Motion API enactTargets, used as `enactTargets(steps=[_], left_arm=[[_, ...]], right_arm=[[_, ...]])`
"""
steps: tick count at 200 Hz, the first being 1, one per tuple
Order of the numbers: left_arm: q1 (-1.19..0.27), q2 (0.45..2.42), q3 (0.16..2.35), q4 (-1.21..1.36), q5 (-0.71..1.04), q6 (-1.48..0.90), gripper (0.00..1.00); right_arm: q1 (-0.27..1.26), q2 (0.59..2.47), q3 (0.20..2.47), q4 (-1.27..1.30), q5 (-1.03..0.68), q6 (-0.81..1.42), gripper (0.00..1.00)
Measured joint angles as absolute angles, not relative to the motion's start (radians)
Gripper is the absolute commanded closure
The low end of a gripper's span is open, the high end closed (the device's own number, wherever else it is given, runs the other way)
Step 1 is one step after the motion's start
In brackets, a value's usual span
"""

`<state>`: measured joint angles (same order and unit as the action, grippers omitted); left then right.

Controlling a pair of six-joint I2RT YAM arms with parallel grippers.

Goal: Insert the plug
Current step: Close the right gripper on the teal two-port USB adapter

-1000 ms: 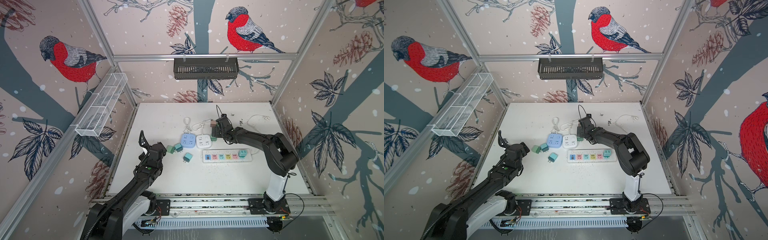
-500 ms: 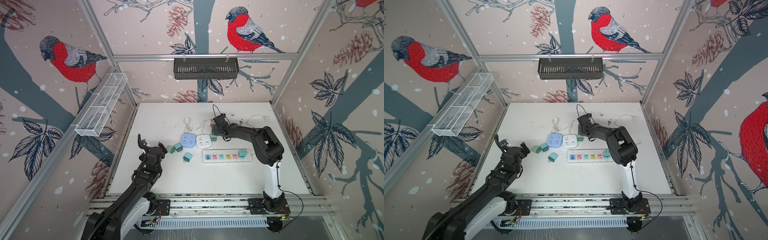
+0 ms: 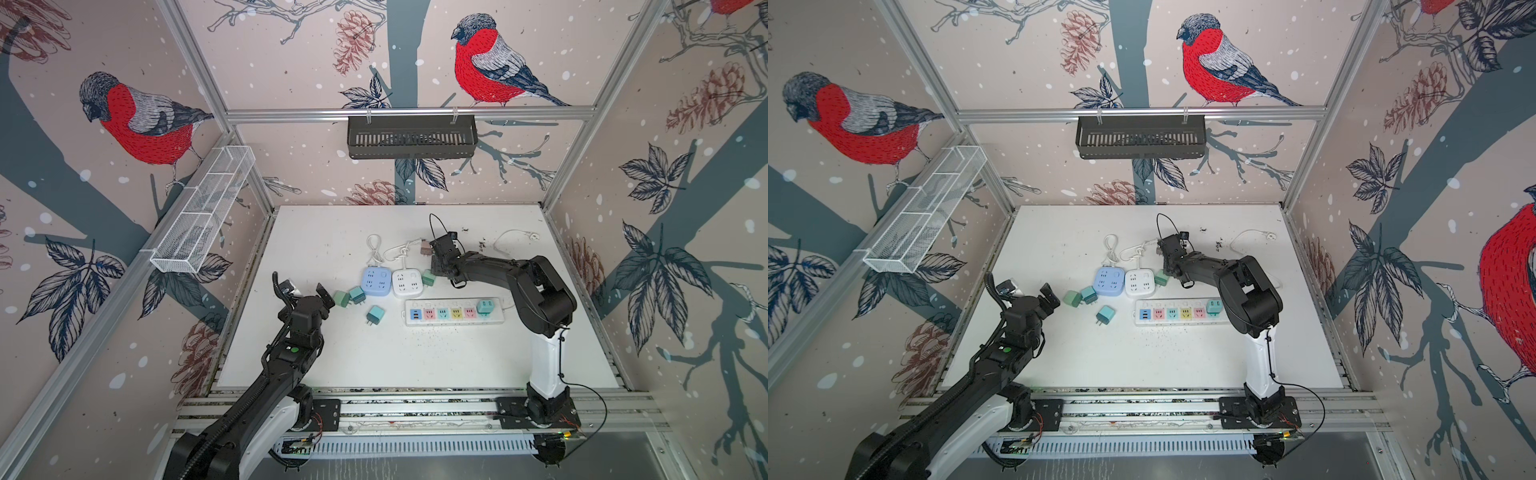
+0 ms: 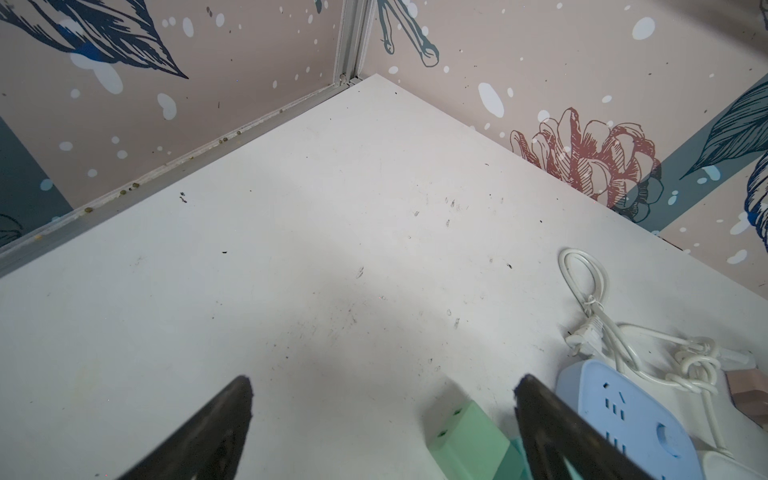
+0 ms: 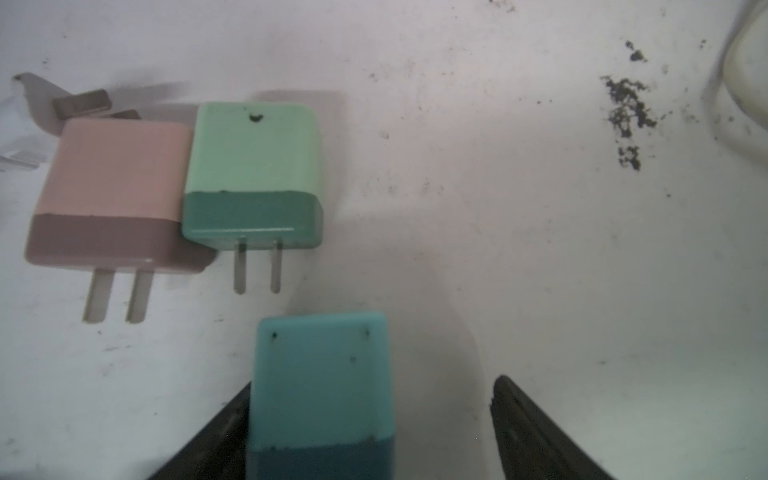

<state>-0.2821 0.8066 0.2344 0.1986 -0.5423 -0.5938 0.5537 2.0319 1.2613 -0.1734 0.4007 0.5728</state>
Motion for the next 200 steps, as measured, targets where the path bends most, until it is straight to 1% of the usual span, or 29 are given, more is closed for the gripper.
enactTargets(steps=[19, 63, 77, 85, 104, 112, 147, 157, 174, 185, 200], left_arm=[[-0.282, 0.804, 0.233, 0.200, -0.537, -0.594, 0.02], [-0.282, 0.803, 0.230, 0.205, -0.525, -0.588, 0.02], [-0.282, 0.803, 0.230, 0.204, -0.525, -0.583, 0.02], [-0.282, 0.803, 0.229, 0.204, -0.525, -0.583, 0.02], [-0.282, 0.803, 0.229, 0.205, -0.524, -0.583, 0.02], [-0.282, 0.803, 0.229, 0.205, -0.524, -0.582, 0.02], [-0.282, 0.803, 0.227, 0.206, -0.519, -0.577, 0.02], [-0.282, 0.803, 0.227, 0.208, -0.519, -0.576, 0.02], [-0.282, 0.802, 0.225, 0.219, -0.517, -0.576, 0.02], [-0.282, 0.802, 0.225, 0.221, -0.517, -0.576, 0.02], [-0.282, 0.802, 0.223, 0.224, -0.516, -0.575, 0.02]], right_arm=[[0.553, 2.025, 1.248, -0.167, 0.400, 0.573, 0.26], [0.549, 2.050, 1.266, -0.129, 0.400, 0.561, 0.25], [0.546, 2.058, 1.273, -0.121, 0.400, 0.550, 0.27], [0.543, 2.061, 1.275, -0.117, 0.398, 0.547, 0.28], [0.533, 2.062, 1.272, -0.104, 0.390, 0.544, 0.39], [0.528, 2.061, 1.265, -0.094, 0.389, 0.543, 0.41], [0.523, 2.041, 1.229, -0.065, 0.373, 0.538, 0.45], [0.523, 2.038, 1.221, -0.054, 0.368, 0.533, 0.48], [0.524, 2.035, 1.214, -0.045, 0.357, 0.524, 0.48], [0.524, 2.032, 1.210, -0.044, 0.350, 0.524, 0.42], [0.525, 2.025, 1.204, -0.044, 0.343, 0.521, 0.43]])
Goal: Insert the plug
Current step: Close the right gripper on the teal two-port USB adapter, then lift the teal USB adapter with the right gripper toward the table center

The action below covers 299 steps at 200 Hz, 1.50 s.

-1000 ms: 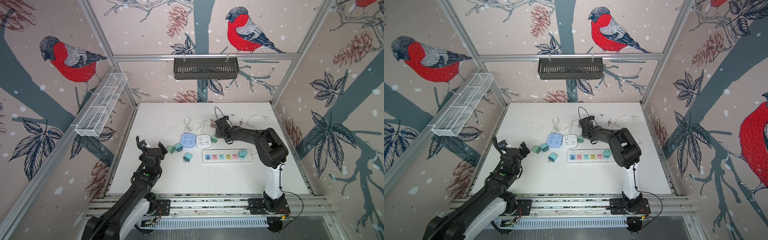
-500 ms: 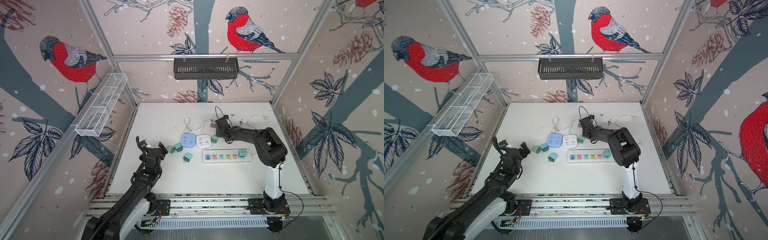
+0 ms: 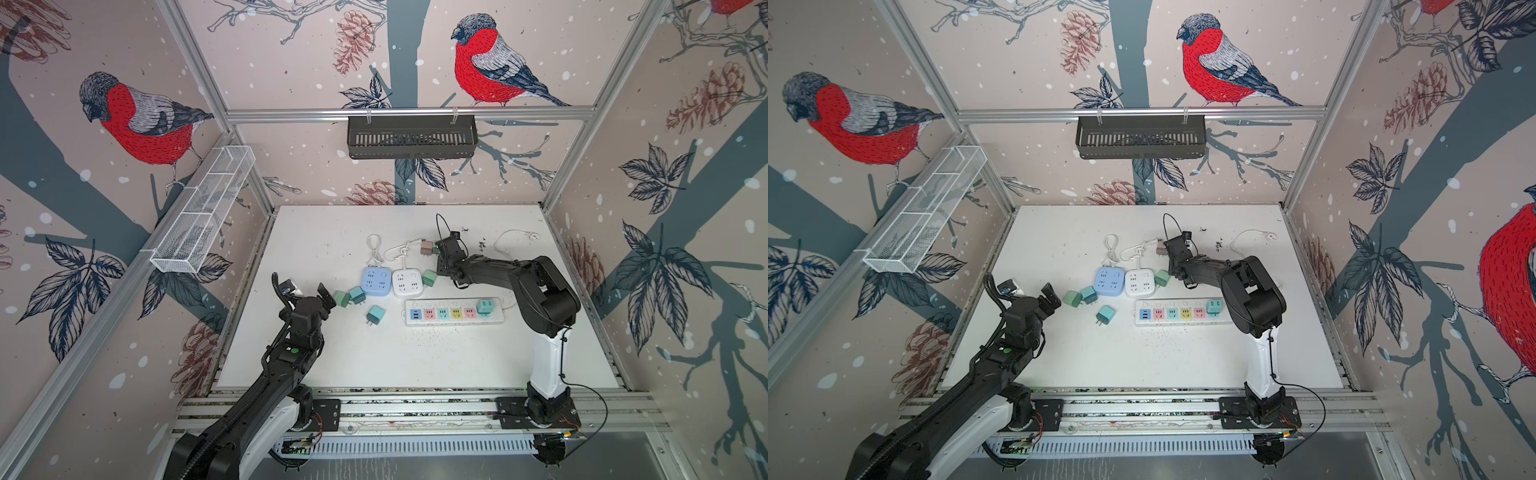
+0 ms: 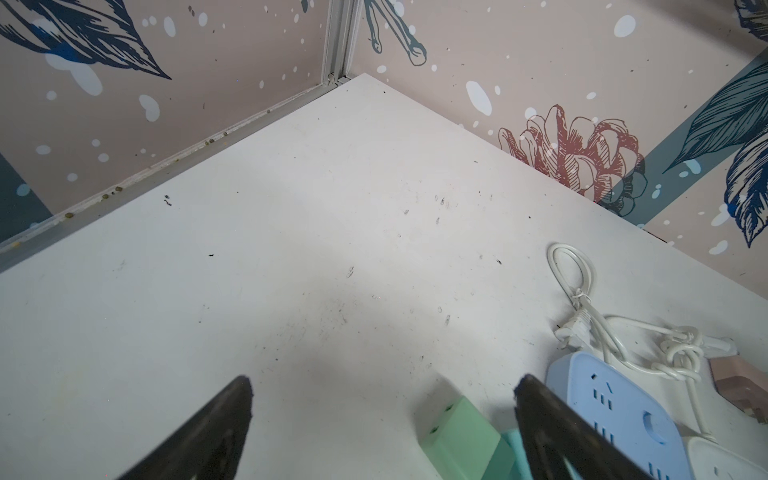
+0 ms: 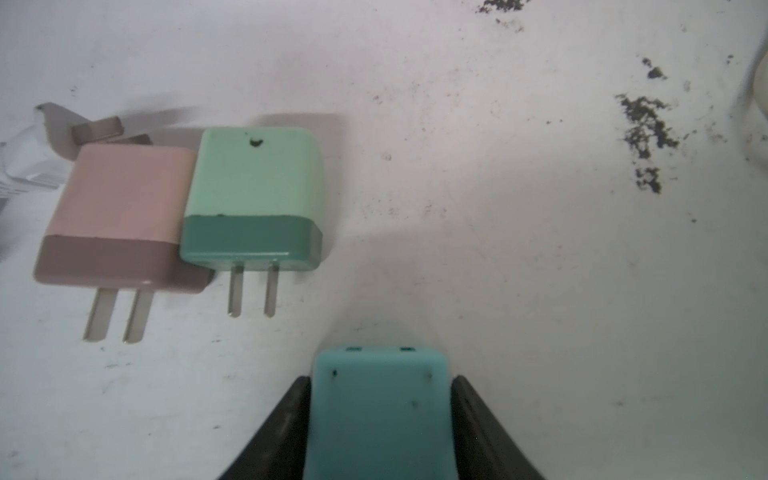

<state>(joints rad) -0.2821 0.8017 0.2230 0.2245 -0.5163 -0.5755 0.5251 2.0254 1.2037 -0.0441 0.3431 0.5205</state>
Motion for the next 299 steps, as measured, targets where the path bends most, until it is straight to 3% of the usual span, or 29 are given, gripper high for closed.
enactTargets(steps=[44, 112, 204, 251, 299], left_arm=[[-0.282, 0.787, 0.214, 0.229, -0.500, -0.569, 0.02], [-0.282, 0.762, 0.200, 0.242, -0.494, -0.553, 0.02], [-0.282, 0.676, 0.141, 0.293, -0.418, -0.523, 0.02], [-0.282, 0.646, 0.114, 0.325, -0.372, -0.498, 0.03], [-0.282, 0.645, 0.111, 0.331, -0.350, -0.490, 0.03]], right_arm=[[0.525, 2.021, 1.198, -0.042, 0.329, 0.519, 0.59], [0.526, 1.960, 1.145, -0.061, 0.324, 0.494, 0.71], [0.625, 1.420, 0.799, 0.089, 0.363, 0.398, 0.76], [0.709, 1.120, 0.565, 0.295, 0.377, 0.299, 0.78], [0.760, 0.934, 0.414, 0.464, 0.357, 0.205, 0.80]])
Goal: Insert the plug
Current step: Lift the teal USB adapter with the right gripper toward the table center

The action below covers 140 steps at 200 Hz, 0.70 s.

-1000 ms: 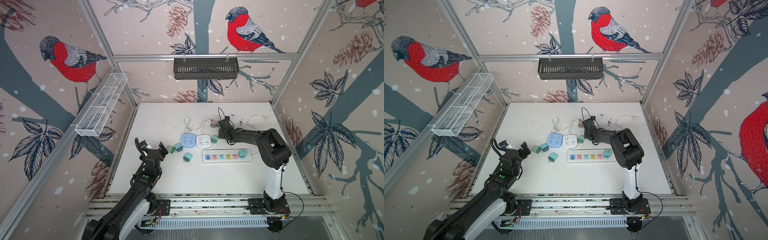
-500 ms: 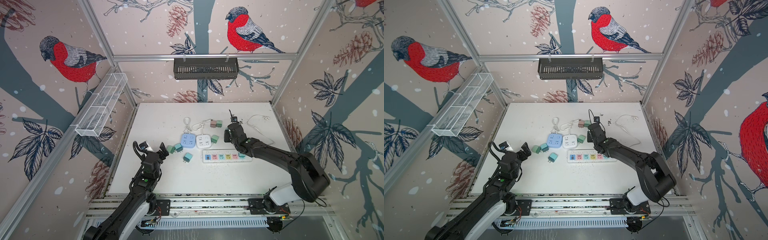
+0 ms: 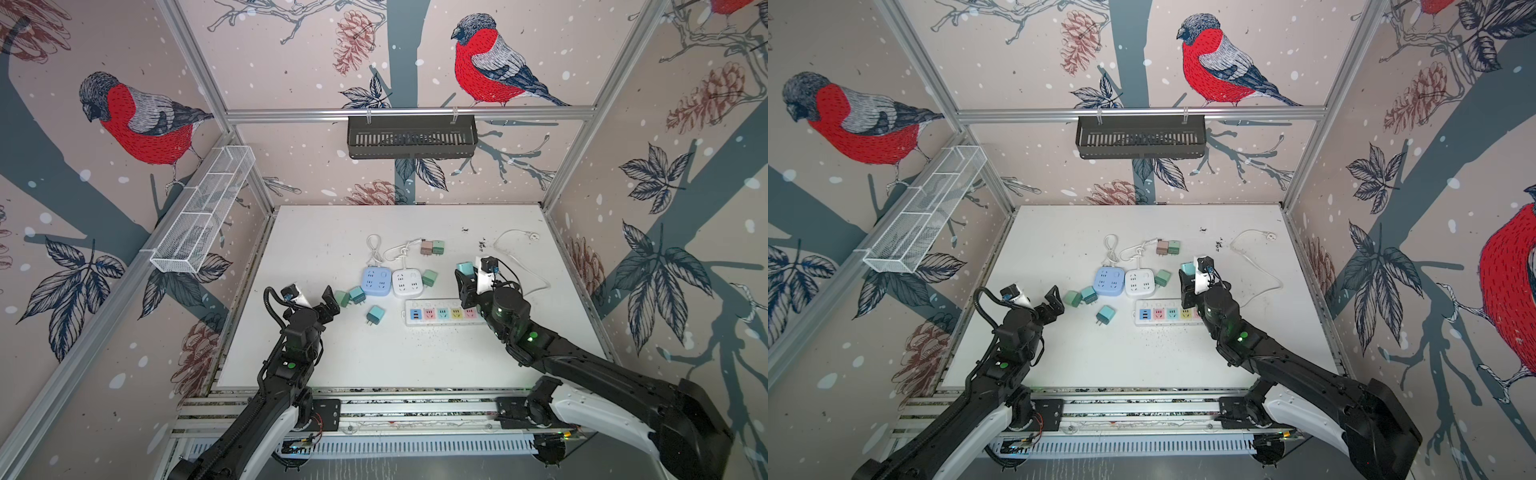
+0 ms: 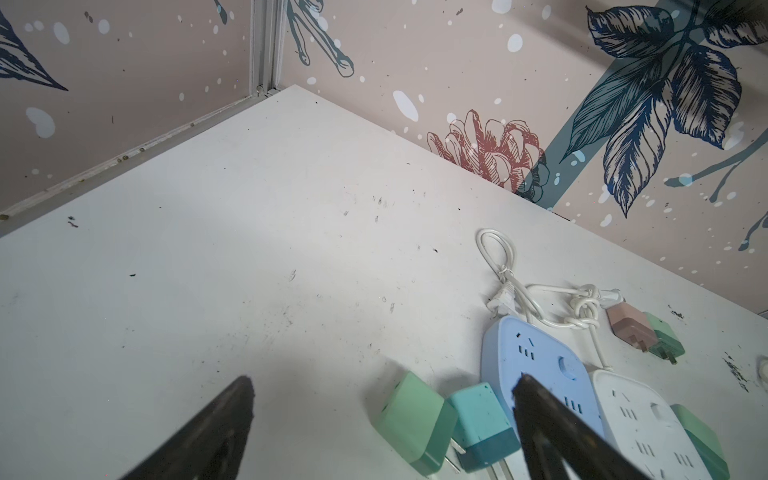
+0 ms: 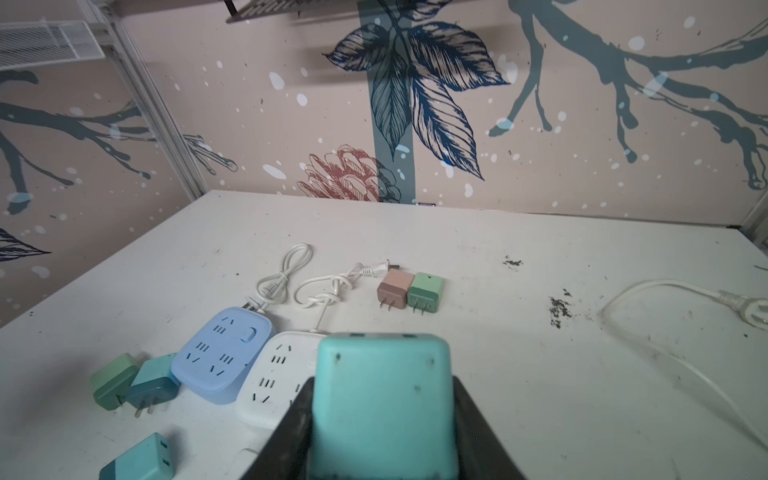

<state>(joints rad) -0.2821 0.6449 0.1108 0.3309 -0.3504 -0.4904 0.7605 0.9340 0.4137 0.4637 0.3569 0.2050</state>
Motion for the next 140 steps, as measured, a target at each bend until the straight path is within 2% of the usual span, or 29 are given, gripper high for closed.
enactTargets(steps=[18, 34, 45, 140], left_arm=[[-0.282, 0.646, 0.111, 0.331, -0.347, -0.490, 0.02], [-0.282, 0.642, 0.111, 0.330, -0.361, -0.493, 0.02], [-0.282, 0.635, 0.111, 0.326, -0.378, -0.500, 0.02], [-0.282, 0.542, 0.064, 0.332, -0.419, -0.515, 0.03]], right_arm=[[0.763, 0.910, 0.390, 0.505, 0.331, 0.178, 0.83], [0.764, 0.911, 0.377, 0.538, 0.291, 0.148, 0.91], [0.766, 0.918, 0.369, 0.557, 0.268, 0.124, 0.93], [0.805, 0.887, 0.168, 0.814, -0.005, -0.132, 0.92]])
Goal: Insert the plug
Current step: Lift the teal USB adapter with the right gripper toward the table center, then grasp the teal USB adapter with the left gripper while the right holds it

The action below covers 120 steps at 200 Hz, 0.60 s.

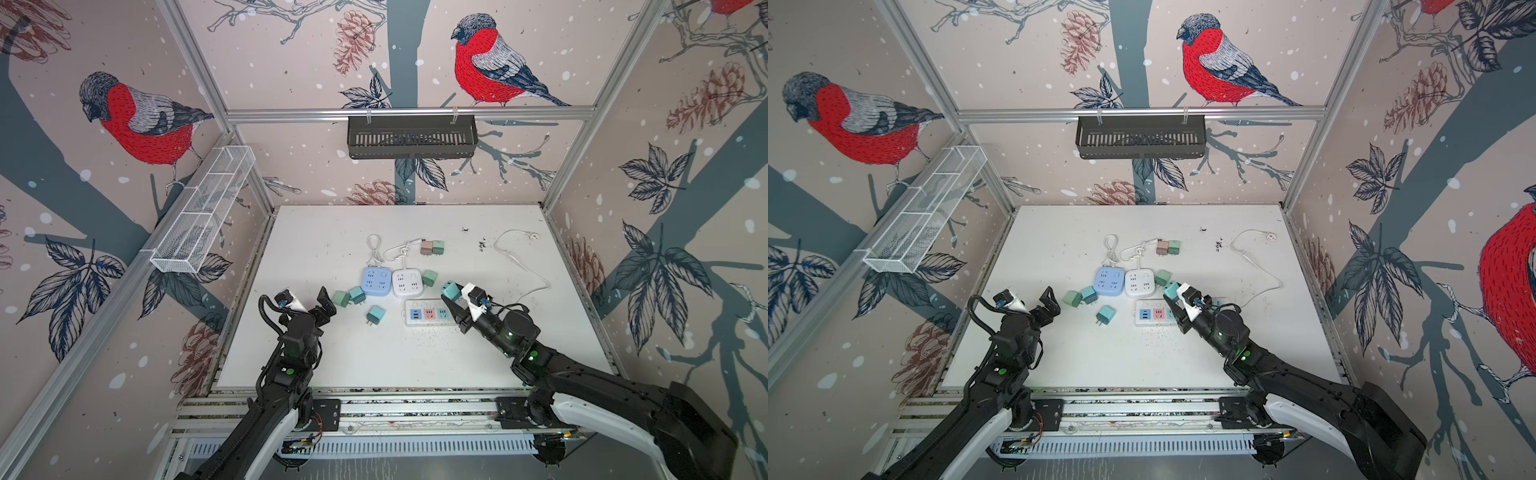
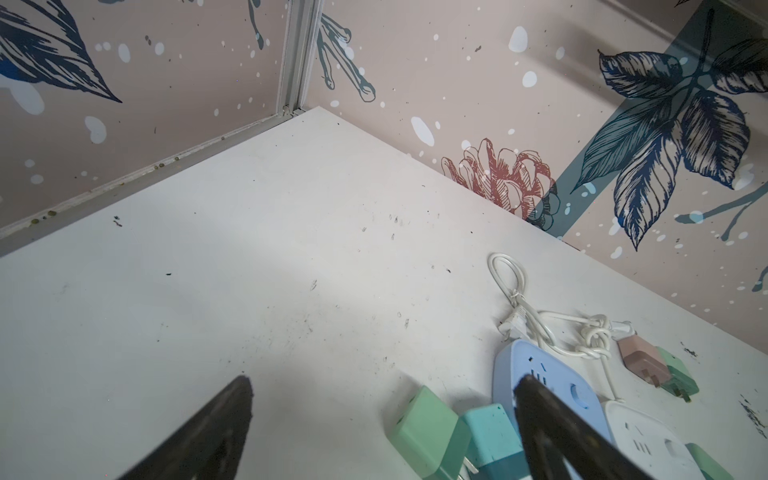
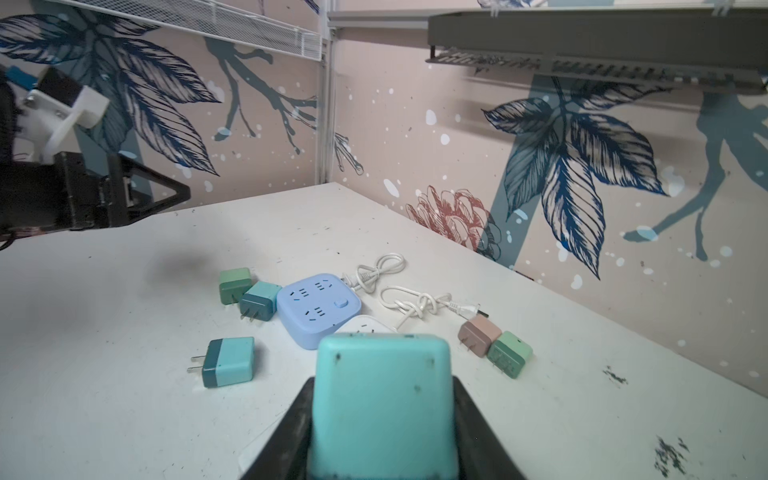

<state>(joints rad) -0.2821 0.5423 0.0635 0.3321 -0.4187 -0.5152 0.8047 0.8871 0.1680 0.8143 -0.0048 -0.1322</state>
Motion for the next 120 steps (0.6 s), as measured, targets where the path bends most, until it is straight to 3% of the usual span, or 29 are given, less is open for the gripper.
enactTargets(steps=[57, 120], left_arm=[[-0.282, 0.418, 0.107, 0.302, -0.229, -0.472, 0.02], [-0.302, 0.458, 0.175, 0.370, 0.301, -0.477, 0.12]], right_arm=[[0.810, 0.852, 0.077, 0.901, -0.026, -0.243, 0.96], [0.813, 0.810, 0.032, 0.906, -0.067, -0.324, 0.96]])
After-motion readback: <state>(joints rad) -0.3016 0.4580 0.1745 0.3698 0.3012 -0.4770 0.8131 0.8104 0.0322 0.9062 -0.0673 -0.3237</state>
